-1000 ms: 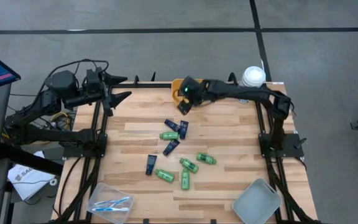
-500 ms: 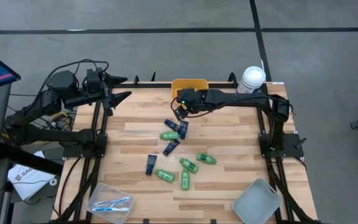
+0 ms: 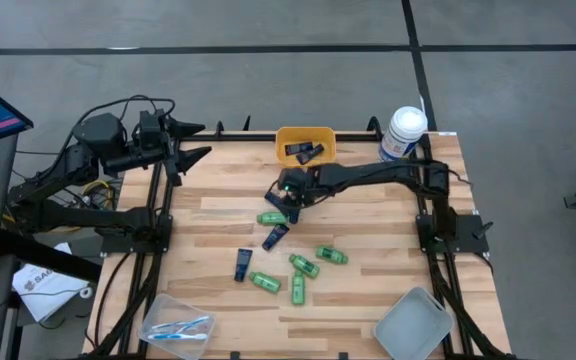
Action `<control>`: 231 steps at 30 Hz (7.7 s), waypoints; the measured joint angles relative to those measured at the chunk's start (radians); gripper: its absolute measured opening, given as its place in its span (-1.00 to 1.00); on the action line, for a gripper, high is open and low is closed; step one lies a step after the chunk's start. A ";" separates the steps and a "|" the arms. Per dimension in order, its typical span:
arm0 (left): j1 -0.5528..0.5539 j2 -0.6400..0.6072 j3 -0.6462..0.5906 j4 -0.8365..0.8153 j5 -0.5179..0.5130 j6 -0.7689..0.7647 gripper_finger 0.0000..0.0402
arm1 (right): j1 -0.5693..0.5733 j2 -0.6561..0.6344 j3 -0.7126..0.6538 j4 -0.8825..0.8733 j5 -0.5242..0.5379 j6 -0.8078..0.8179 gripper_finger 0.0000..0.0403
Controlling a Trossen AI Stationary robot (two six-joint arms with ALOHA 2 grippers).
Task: Pick & Place Travel size toiletries
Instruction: Put the shave cream into the yellow bin
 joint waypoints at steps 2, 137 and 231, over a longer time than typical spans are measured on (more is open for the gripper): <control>0.000 0.000 0.000 0.000 0.001 0.000 0.50 | 0.017 0.040 0.002 0.023 -0.020 0.003 0.42; 0.217 1.085 -0.001 -0.068 0.407 0.819 0.50 | -0.036 -0.667 0.146 -0.295 -0.049 -0.472 0.27; 0.256 0.978 0.006 0.417 0.172 0.583 -0.35 | 0.001 -0.670 0.146 -0.233 -0.049 -0.430 0.27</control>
